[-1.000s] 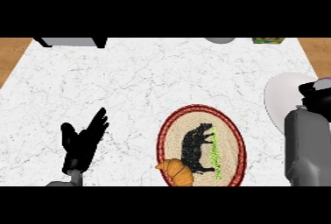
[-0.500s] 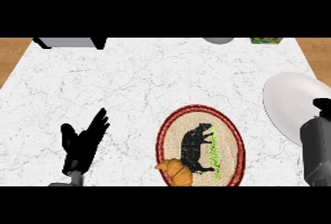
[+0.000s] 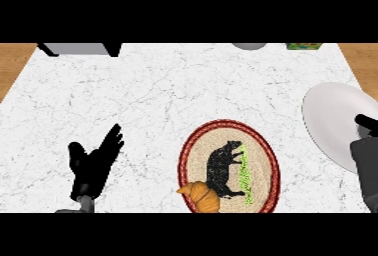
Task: Pick the can from the placemat and place it in the plate
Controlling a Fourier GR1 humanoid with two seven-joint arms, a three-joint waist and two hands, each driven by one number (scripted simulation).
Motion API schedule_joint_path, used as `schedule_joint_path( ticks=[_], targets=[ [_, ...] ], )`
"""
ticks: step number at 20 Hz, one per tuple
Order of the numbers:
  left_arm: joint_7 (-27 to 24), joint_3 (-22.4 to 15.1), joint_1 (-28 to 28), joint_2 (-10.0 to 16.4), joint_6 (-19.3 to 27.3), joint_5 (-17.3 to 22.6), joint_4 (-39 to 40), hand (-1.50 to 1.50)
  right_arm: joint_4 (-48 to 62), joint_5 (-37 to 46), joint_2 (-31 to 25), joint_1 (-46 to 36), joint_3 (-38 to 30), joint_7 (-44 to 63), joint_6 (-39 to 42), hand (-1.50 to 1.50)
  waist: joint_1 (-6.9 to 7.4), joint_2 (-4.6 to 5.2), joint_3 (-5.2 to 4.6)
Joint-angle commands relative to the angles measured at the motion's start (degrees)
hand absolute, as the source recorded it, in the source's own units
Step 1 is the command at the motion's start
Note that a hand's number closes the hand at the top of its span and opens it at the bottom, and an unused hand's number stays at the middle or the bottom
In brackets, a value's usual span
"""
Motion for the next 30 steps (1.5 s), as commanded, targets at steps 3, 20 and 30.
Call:
schedule_joint_path(
  ticks=[3,20,30],
  targets=[
    [-1.0,0.5,1.4,0.5,-1.2,0.7,0.0,0.00,-7.3,-16.4,1.6,1.8,3.2,-16.8,-5.6,-1.50,-0.37,-0.28,0.02],
    [0.7,1.3,0.2,-0.1,-0.3,-0.3,0.3,0.00,-49.9,-58.3,19.7,31.4,19.5,-42.8,0.2,-1.50,-1.24,-0.54,-0.32],
    [-0.7,0.5,2.4,-1.3,-1.4,-1.4,-0.3,0.00,-55.7,-56.1,19.9,47.6,39.8,-37.3,-7.9,-1.50,-0.84,-0.40,-0.42]
  ],
)
